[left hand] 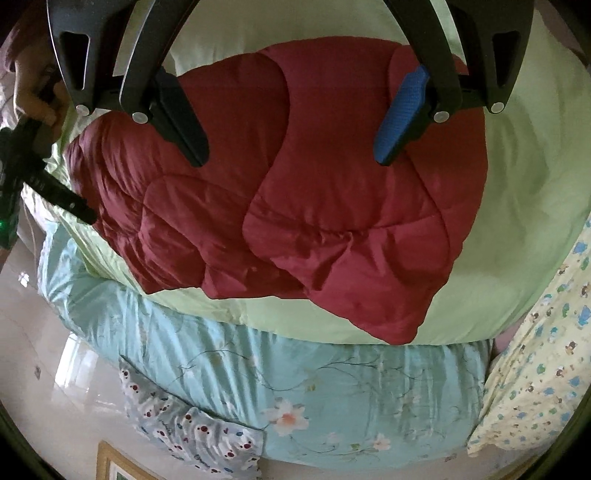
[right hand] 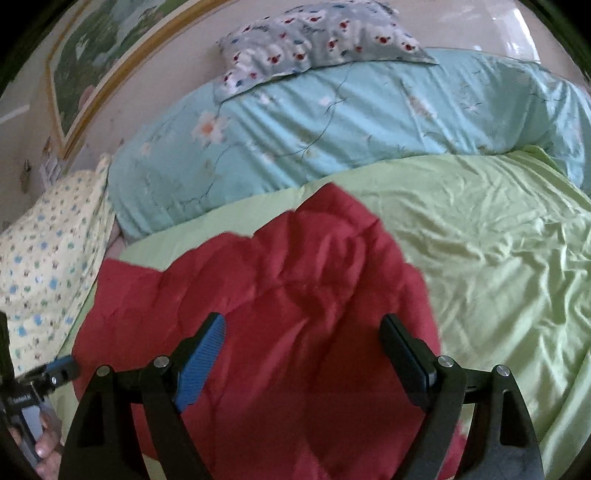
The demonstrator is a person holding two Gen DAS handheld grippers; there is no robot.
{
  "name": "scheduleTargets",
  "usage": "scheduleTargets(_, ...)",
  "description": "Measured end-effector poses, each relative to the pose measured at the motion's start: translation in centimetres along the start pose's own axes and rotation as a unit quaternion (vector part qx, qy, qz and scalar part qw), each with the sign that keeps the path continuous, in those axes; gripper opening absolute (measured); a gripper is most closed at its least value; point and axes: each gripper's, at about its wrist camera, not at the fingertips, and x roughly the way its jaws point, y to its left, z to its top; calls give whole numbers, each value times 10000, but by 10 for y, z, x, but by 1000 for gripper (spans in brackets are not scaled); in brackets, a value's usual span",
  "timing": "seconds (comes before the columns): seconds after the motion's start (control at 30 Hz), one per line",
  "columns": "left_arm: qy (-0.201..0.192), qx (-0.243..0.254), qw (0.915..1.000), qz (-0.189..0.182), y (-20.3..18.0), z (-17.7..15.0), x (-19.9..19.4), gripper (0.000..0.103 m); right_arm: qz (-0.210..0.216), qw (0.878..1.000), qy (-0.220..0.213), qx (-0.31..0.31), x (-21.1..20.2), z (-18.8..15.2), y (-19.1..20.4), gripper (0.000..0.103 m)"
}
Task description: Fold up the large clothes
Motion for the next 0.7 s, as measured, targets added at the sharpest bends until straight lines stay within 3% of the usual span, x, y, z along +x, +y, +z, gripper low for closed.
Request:
scheduleTargets(0.4,141,-35,9990,416,23,-11,32,92,-244,9950,427,-873,11,-27,48,88)
scheduleTargets(0.7,314,-196,9974,621,31,9,67,93,-600,9875,1051,-1007,43,-21,50,89)
